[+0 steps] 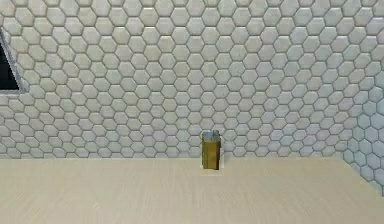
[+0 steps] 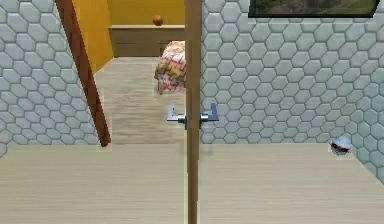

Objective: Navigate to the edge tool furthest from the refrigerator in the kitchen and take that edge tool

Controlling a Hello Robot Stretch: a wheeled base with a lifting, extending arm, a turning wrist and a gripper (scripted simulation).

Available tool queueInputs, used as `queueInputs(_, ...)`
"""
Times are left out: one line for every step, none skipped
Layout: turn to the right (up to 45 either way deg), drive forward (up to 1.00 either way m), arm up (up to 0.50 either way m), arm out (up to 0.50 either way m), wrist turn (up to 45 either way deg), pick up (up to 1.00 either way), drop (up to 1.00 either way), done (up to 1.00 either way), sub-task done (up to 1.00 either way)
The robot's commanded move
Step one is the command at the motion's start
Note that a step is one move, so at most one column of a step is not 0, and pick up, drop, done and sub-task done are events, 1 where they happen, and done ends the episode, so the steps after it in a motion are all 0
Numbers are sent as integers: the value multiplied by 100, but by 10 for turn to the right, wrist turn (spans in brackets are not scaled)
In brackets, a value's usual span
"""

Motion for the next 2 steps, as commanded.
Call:
queueInputs(0,60,0,0,0,0,0,0,0)
queueInputs(-210,0,0,0,0,0,0,0,0)
